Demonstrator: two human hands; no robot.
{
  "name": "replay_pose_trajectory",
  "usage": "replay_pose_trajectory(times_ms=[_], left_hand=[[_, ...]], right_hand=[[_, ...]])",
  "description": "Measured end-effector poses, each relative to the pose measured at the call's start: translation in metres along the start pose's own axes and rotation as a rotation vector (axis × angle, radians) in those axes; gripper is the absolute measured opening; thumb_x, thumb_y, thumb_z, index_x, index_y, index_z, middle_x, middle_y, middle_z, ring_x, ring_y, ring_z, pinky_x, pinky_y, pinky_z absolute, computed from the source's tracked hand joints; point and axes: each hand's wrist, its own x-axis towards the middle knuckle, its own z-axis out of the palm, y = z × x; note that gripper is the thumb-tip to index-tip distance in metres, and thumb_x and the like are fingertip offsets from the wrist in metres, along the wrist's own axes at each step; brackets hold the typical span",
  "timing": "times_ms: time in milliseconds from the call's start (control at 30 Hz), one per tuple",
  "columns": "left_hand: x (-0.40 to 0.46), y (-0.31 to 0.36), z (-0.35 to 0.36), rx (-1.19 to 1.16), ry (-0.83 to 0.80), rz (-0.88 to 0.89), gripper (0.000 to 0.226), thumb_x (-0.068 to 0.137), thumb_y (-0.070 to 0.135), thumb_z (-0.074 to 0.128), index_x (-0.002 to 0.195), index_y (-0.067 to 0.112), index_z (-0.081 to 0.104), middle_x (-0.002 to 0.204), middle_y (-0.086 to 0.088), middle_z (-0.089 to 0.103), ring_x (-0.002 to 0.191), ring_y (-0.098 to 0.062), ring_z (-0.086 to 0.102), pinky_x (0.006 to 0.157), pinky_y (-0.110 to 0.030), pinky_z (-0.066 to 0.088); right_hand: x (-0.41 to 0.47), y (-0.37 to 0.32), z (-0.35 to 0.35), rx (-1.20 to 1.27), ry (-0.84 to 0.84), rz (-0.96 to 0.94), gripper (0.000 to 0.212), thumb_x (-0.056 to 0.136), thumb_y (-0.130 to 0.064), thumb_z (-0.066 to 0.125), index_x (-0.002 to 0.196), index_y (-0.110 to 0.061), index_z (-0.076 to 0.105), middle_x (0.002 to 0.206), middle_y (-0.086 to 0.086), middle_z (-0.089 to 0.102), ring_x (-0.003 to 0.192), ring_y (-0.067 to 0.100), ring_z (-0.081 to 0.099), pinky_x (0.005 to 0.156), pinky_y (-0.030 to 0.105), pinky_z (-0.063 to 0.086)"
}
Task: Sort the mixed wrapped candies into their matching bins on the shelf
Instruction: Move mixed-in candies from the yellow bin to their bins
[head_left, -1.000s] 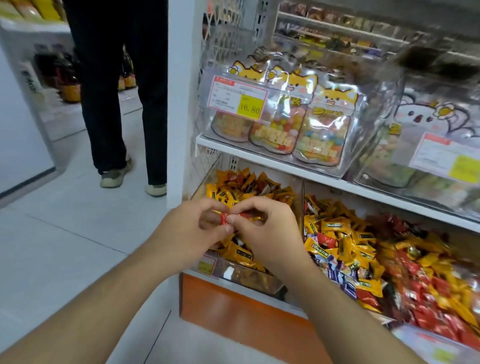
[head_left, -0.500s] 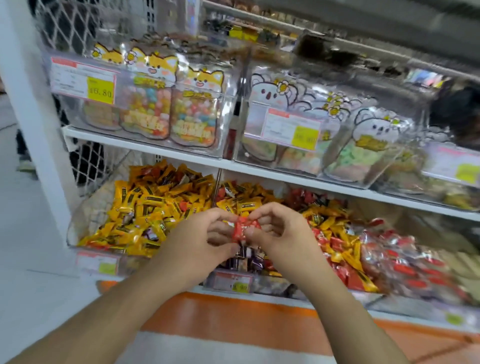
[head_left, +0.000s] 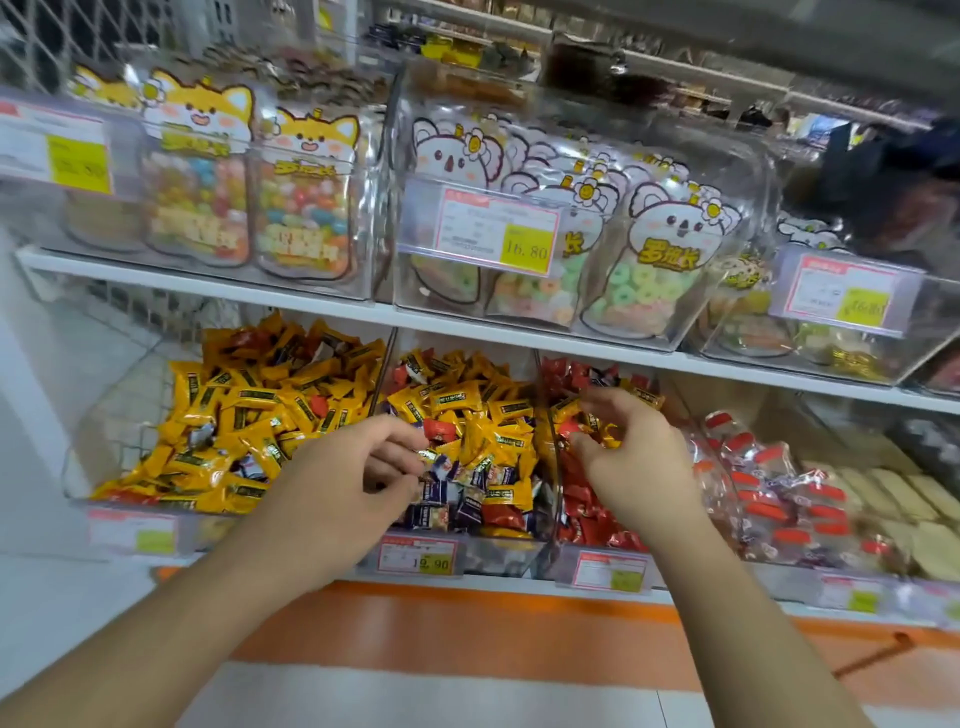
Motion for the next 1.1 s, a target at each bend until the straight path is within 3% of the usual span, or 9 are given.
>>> replay_pose_trajectory(times_ms=[67,133,300,400,500,667,867,1000,1100], left_hand=[[-0.001,-0.005,-0.008,0.034,0.016,0.001,0.030,0.094,0.013,0.071,0.110,0.038,0.066,0.097,0.018,0.071,0.092,0.006,0.066,0.072,-0.006,0.050],[-0.003,-0.014,-0.018,0.088,0.030,-0.007,0.028,0.094,0.015,0.071,0.111,0.038,0.065,0.098,0.018,0.070,0.094,0.008,0.064,0.075,-0.005,0.047],[-0.009,-0.048,-0.049,0.212,0.095,-0.063,0.024,0.093,0.016,0.069,0.110,0.033,0.066,0.096,0.017,0.066,0.091,0.007,0.061,0.074,-0.005,0.046],[-0.007,-0.070,-0.068,0.248,0.159,-0.094,0.020,0.092,0.017,0.070,0.106,0.032,0.068,0.093,0.017,0.066,0.087,0.003,0.063,0.070,-0.005,0.045],[0.001,-0.089,-0.079,0.276,0.201,-0.094,0.019,0.093,0.019,0.071,0.104,0.034,0.068,0.094,0.018,0.066,0.088,0.003,0.062,0.073,-0.006,0.047],[0.034,-0.099,-0.074,0.322,0.234,-0.025,0.021,0.095,0.029,0.070,0.116,0.033,0.069,0.106,0.020,0.062,0.094,0.004,0.056,0.078,-0.011,0.044],[0.085,-0.108,-0.051,0.386,0.181,-0.064,0.041,0.088,0.035,0.080,0.127,0.035,0.068,0.122,0.005,0.067,0.119,-0.016,0.057,0.100,-0.036,0.051],[0.092,-0.113,-0.046,0.479,0.233,-0.142,0.036,0.084,0.040,0.083,0.119,0.036,0.073,0.115,-0.006,0.060,0.109,-0.027,0.057,0.096,-0.038,0.051],[0.093,-0.115,-0.044,0.529,0.275,-0.099,0.028,0.084,0.039,0.083,0.112,0.033,0.076,0.108,-0.005,0.065,0.109,-0.025,0.057,0.091,-0.036,0.050]], right_hand=[[-0.001,-0.010,0.004,-0.009,0.010,-0.032,0.038,0.095,-0.019,0.070,0.132,-0.028,0.062,0.123,-0.017,0.067,0.077,-0.025,0.054,0.060,-0.003,0.039],[-0.003,-0.023,0.012,-0.035,0.003,-0.077,0.035,0.095,-0.019,0.069,0.129,-0.028,0.064,0.120,-0.018,0.067,0.075,-0.013,0.057,0.062,-0.003,0.039],[-0.014,-0.063,0.044,-0.051,-0.059,-0.211,0.028,0.096,-0.019,0.067,0.123,-0.029,0.065,0.115,-0.017,0.066,0.104,0.000,0.060,0.088,0.014,0.047],[-0.019,-0.087,0.070,-0.031,-0.124,-0.264,0.028,0.097,-0.019,0.067,0.122,-0.031,0.065,0.116,-0.020,0.064,0.104,-0.004,0.057,0.084,0.002,0.038],[-0.022,-0.106,0.095,-0.031,-0.181,-0.316,0.030,0.097,-0.018,0.066,0.124,-0.032,0.064,0.117,-0.021,0.062,0.108,-0.004,0.055,0.092,0.009,0.043],[-0.018,-0.120,0.117,-0.025,-0.195,-0.376,0.029,0.097,-0.016,0.065,0.122,-0.030,0.064,0.113,-0.022,0.060,0.102,-0.012,0.044,0.082,-0.008,0.029],[-0.011,-0.105,0.113,-0.012,-0.180,-0.347,0.028,0.095,-0.015,0.069,0.117,-0.032,0.065,0.112,-0.022,0.064,0.103,-0.005,0.056,0.082,-0.001,0.038],[-0.006,-0.095,0.105,-0.007,-0.197,-0.328,0.027,0.095,-0.016,0.069,0.114,-0.034,0.065,0.110,-0.026,0.063,0.081,-0.017,0.055,0.073,-0.003,0.036],[-0.004,-0.092,0.104,-0.002,-0.195,-0.319,0.026,0.095,-0.015,0.068,0.113,-0.033,0.066,0.109,-0.026,0.063,0.095,-0.007,0.059,0.079,-0.001,0.039]])
